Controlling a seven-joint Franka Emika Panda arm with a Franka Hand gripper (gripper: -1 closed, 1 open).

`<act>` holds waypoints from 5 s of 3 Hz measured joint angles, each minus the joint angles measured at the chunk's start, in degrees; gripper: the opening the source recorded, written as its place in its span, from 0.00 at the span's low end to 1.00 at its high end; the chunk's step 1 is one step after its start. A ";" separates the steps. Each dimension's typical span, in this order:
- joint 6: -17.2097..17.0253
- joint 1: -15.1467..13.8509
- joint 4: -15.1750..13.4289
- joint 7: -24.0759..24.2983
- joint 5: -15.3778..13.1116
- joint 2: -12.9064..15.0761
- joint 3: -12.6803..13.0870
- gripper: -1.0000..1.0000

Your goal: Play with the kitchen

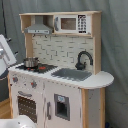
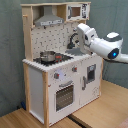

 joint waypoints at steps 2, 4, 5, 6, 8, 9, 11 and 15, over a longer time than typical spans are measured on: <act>-7.55 6.31 -1.90 -1.12 8.63 0.46 3.41 1.00; -15.26 12.37 -2.53 -4.54 16.66 0.61 3.42 1.00; -18.76 14.87 -2.47 -6.19 20.45 0.82 2.94 1.00; -22.31 16.79 -2.43 -7.66 24.27 1.08 1.79 1.00; -22.93 14.27 -0.17 -12.82 31.39 6.92 0.06 1.00; -22.98 11.95 2.31 -17.31 32.63 11.41 -0.19 1.00; -23.29 8.35 7.44 -24.93 33.53 20.06 0.21 1.00; -29.24 3.50 17.01 -36.55 33.37 39.62 7.48 1.00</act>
